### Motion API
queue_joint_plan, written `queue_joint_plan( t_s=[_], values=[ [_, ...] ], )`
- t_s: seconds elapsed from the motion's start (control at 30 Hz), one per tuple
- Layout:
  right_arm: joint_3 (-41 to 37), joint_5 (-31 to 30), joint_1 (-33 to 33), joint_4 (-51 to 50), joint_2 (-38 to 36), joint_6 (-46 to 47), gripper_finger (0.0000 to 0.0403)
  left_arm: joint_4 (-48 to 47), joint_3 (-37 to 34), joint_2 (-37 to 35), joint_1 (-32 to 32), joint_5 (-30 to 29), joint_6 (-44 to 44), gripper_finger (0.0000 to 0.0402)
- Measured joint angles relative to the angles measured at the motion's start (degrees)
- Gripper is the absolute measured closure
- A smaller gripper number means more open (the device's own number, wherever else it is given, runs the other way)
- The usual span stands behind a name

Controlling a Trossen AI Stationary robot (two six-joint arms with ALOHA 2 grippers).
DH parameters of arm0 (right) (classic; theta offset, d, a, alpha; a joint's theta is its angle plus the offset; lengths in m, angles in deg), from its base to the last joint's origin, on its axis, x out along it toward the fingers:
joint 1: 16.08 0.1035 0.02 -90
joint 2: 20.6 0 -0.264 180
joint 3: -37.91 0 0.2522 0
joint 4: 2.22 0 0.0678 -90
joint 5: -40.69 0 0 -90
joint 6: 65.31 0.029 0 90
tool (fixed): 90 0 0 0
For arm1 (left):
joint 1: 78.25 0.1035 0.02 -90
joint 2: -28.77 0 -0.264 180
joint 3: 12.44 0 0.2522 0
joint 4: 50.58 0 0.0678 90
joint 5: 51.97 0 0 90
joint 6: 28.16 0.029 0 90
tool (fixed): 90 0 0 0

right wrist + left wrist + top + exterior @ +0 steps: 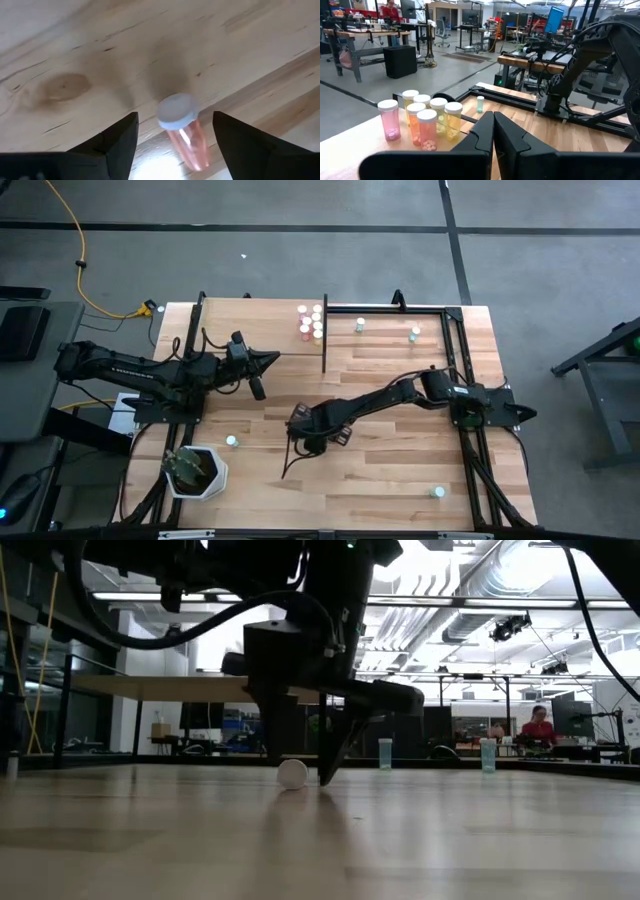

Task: Pick and place medicine bottles onto shelf by color
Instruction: Put the orange pill bottle on the shelf

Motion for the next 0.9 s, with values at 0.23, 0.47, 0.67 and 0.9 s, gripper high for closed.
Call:
queue_joint_plan(
  t_s=[0.23, 0.47, 0.67, 0.9],
  values=[
    [0.00, 0.02, -0.24, 1.53, 0.14, -4.72, 0.0196, 0.00, 0.00, 0.00, 0.00, 0.00, 0.01, 0.0401],
    [-0.04, 0.43, -1.39, 0.29, 0.92, -3.37, 0.0230, 0.02, 0.00, 0.00, 0.00, 0.02, 0.01, 0.0401],
    [-0.04, 1.35, -1.39, 1.14, 0.92, -2.86, 0.0247, 0.02, 0.00, 0.00, 0.02, 0.04, 0.02, 0.0401],
    [-0.04, 1.98, -0.28, 1.98, 0.92, -2.78, 0.0251, 0.02, 0.00, 0.00, 0.02, 0.04, 0.02, 0.0401]
  ],
)
